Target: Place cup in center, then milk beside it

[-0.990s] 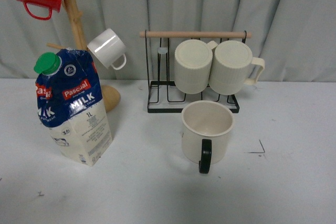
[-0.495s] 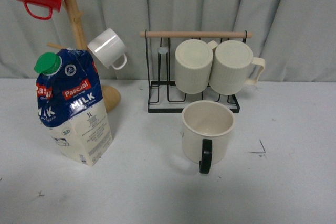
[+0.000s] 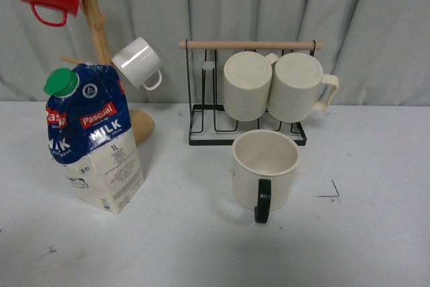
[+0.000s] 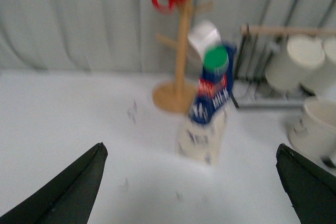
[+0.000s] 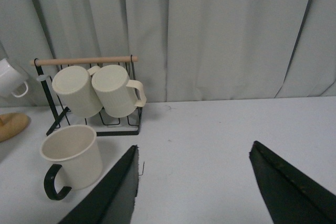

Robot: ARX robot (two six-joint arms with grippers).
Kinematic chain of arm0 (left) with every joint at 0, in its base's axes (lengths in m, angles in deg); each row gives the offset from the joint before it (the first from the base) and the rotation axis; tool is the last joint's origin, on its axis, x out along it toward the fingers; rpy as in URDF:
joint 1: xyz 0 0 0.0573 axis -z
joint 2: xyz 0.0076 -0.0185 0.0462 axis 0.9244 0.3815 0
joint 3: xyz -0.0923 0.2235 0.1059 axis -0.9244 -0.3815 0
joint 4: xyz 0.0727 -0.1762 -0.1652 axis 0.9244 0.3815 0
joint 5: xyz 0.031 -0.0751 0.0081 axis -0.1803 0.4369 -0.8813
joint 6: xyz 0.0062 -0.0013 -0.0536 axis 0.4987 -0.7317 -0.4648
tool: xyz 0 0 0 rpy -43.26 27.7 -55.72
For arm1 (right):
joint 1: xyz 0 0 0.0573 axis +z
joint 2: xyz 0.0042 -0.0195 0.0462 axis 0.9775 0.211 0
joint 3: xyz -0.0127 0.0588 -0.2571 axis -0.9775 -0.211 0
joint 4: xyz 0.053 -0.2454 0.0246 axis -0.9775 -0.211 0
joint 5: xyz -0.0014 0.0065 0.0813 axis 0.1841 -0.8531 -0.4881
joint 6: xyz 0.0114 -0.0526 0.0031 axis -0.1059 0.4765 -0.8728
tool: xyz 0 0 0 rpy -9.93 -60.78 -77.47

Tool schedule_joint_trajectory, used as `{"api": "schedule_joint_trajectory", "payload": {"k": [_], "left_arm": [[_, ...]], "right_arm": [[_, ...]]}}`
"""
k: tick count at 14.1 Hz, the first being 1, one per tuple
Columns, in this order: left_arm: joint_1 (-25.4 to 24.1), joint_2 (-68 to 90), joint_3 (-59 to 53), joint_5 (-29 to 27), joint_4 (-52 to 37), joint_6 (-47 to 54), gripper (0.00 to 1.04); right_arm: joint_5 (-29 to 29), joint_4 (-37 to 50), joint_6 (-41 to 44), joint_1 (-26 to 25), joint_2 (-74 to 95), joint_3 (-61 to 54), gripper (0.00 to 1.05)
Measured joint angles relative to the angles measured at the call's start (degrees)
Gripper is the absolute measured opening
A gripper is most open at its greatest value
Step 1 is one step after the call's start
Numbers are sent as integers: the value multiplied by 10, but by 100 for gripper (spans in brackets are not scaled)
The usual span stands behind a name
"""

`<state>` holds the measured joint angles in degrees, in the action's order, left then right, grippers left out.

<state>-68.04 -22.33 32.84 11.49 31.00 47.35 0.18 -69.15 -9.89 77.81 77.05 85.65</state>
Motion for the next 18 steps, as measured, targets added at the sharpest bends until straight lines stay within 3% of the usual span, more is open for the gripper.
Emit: {"api": "schedule_joint_trajectory", "payload": {"k": [1, 3, 5, 6, 8, 11, 13, 15, 18], "left_arm": [[-31, 98, 56, 49, 94, -20, 98], [-30, 255, 136, 81, 8, -28, 98], [-15, 382, 188, 121, -116, -10, 98], [-18, 461, 208, 164, -179, -6, 98], [-30, 617, 266, 196, -269, 16, 98], [-46, 775, 345, 248, -296, 58, 98], [-50, 794, 355, 267, -292, 63, 98], [-65, 842, 390, 336, -292, 98, 98], [-72, 875, 425, 378, -280, 133, 98]], "right_arm": [[0, 1, 0, 0, 0, 0, 73], [0, 0, 0, 0, 0, 0, 99], [0, 0, 0, 0, 0, 0, 98], [0, 0, 0, 0, 0, 0, 98], [0, 0, 0, 0, 0, 0, 98], [0, 0, 0, 0, 0, 0, 98], [0, 0, 0, 0, 0, 0, 98], [0, 0, 0, 0, 0, 0, 98], [0, 0, 0, 0, 0, 0, 98]]}}
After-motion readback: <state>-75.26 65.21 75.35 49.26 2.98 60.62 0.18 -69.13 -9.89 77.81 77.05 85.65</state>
